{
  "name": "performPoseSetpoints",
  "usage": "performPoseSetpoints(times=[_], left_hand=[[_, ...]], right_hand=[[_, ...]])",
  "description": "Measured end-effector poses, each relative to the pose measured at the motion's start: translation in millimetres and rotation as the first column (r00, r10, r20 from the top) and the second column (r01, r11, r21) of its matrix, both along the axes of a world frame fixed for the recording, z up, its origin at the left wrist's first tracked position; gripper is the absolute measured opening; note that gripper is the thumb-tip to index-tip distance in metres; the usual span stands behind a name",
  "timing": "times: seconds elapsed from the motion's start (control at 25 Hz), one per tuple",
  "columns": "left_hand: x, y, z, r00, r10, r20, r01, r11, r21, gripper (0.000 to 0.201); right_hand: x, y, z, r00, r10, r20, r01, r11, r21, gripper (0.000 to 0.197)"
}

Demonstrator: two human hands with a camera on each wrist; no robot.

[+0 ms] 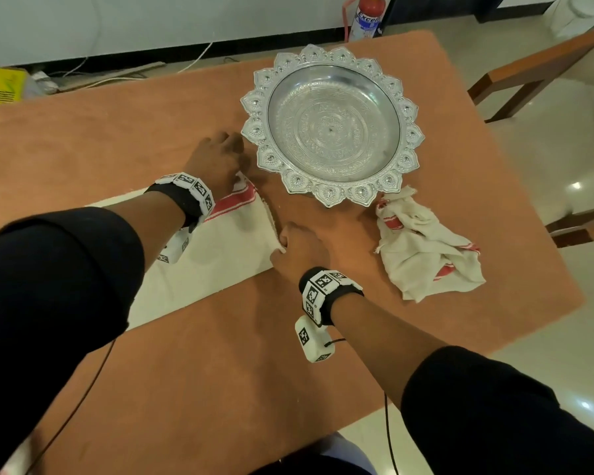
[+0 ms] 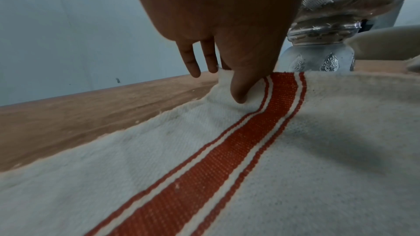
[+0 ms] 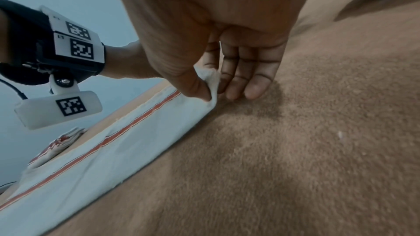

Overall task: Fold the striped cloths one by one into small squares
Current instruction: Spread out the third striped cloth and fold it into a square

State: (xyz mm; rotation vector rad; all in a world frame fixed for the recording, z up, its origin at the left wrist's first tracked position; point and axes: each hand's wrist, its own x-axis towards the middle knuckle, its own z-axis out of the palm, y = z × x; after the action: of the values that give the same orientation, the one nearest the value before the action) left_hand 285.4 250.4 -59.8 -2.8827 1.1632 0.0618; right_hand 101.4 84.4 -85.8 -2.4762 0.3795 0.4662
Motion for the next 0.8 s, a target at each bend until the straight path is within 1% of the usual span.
performPoseSetpoints(times=[0.08,0.2,0.28,0.36,0.44,0.52,0.64,0.72,0.8], left_hand=[[-5.3,11.2,3.1,0.999,0.05,-0.003,-0.05,0.998,-0.035,0.024],[-9.4,32.5,5.2,0.994,0.105,-0.027,-0.107,0.985,-0.132,0.026],[-13.9,46.2,13.5,0.981,0.19,-0.039,-0.194,0.966,-0.172,0.025],[-20.5,60.0,27.0,0.953,0.298,-0.048,-0.302,0.935,-0.185,0.021],[-27.8,74.8,36.1,0.915,0.383,-0.13,-0.402,0.894,-0.198,0.022],[-39.2,90.7,42.6,0.858,0.448,-0.251,-0.505,0.824,-0.257,0.028],[-55.6,113.3,42.7,0.766,0.51,-0.392,-0.639,0.672,-0.375,0.03],[-66.9,130.1,41.4,0.732,0.519,-0.441,-0.681,0.584,-0.442,0.028],[-74.9,147.0,39.0,0.715,0.531,-0.455,-0.699,0.523,-0.487,0.027]], right_hand=[[-5.0,3.9,3.3,0.999,0.006,0.054,-0.006,1.0,0.0,0.02],[-14.7,15.8,14.4,0.984,0.061,0.17,-0.06,0.998,-0.014,0.022],[-21.0,27.9,23.2,0.96,0.122,0.251,-0.121,0.992,-0.019,0.023],[-25.2,42.7,32.7,0.937,0.177,0.3,-0.18,0.983,-0.018,0.025],[-27.7,59.3,41.9,0.921,0.219,0.324,-0.225,0.974,-0.017,0.025],[-29.9,76.9,50.0,0.9,0.265,0.346,-0.272,0.962,-0.03,0.025],[-32.9,100.1,55.3,0.871,0.33,0.366,-0.333,0.941,-0.055,0.023],[-35.0,116.9,55.7,0.843,0.376,0.383,-0.381,0.922,-0.067,0.021],[-36.9,132.4,54.9,0.82,0.416,0.394,-0.427,0.902,-0.063,0.02]])
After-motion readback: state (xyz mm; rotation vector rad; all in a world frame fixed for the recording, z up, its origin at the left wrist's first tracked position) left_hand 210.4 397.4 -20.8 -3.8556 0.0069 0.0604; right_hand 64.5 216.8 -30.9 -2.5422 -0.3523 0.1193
